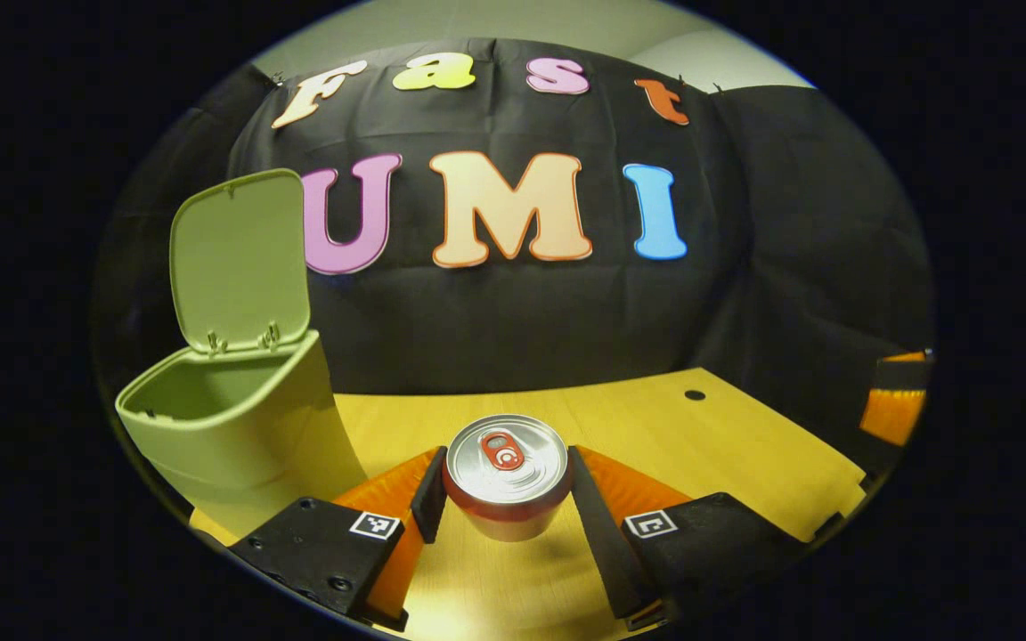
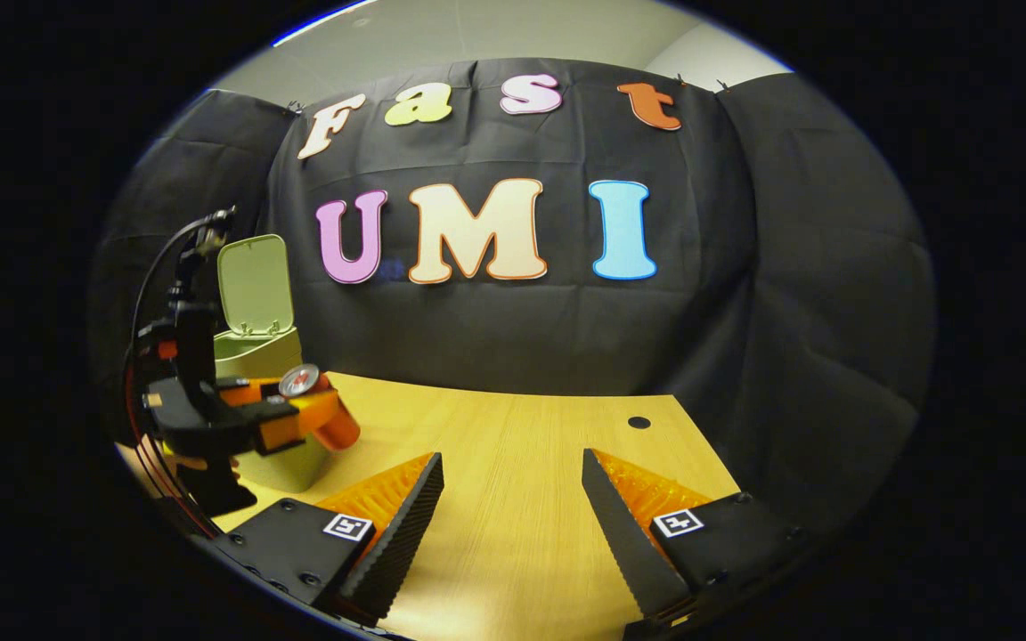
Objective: Press the lid of the desktop garbage bin to open it, pick up the crumpled paper on the desktop and throw it into the bin, then pick up the pop can on the desktop and drop it into the bin, and finally close the garbage bin lid.
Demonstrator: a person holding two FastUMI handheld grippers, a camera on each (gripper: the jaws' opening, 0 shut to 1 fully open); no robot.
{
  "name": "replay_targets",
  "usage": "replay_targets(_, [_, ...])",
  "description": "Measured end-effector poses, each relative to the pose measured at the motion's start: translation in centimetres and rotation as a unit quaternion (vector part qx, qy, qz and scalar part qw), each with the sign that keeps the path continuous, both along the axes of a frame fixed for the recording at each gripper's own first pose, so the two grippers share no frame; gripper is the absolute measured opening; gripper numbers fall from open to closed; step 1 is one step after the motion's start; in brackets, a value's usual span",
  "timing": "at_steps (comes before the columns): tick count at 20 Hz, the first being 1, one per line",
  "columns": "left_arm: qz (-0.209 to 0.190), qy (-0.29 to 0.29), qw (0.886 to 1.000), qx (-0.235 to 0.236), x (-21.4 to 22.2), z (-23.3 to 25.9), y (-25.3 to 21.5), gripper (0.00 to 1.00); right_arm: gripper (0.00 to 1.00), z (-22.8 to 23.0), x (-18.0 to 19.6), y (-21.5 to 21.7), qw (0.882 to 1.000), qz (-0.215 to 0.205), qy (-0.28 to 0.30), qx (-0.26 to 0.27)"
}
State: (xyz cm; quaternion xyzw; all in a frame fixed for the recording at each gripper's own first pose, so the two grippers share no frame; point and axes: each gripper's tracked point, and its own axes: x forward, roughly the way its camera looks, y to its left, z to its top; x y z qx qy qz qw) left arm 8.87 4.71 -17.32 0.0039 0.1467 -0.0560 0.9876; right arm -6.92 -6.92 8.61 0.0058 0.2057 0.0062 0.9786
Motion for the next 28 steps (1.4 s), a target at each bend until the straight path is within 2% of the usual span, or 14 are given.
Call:
replay_targets(5, [0.029,-0.073,0.997,-0.004,3.1,7.2,3.7,0.76,0.98,0.4,-0.2,1.1,1.0,0.001,-0.004,0.008])
replay_targets(10, [0.083,-0.094,0.992,0.002,3.5,10.6,9.2,0.76,0.98,0.6,0.2,1.7,1.0,0.001,-0.011,0.018])
replay_targets(13, [0.111,-0.098,0.989,0.011,2.8,11.2,12.7,0.76,0.98,0.4,0.5,2.2,1.0,0.004,-0.01,0.022])
replay_targets(21, [0.175,-0.073,0.981,0.029,0.9,8.5,20.3,0.76,0.98,0.1,1.7,5.2,0.999,0.026,-0.007,0.026])
replay_targets(25, [0.187,-0.066,0.98,0.026,0.5,7.7,22.4,0.76,0.98,0.1,2.3,6.9,0.999,0.031,-0.006,0.024])
replay_targets(28, [0.176,-0.087,0.98,0.022,0.8,9.9,23.1,0.84,0.98,0.2,2.4,8.1,0.999,0.029,-0.009,0.019])
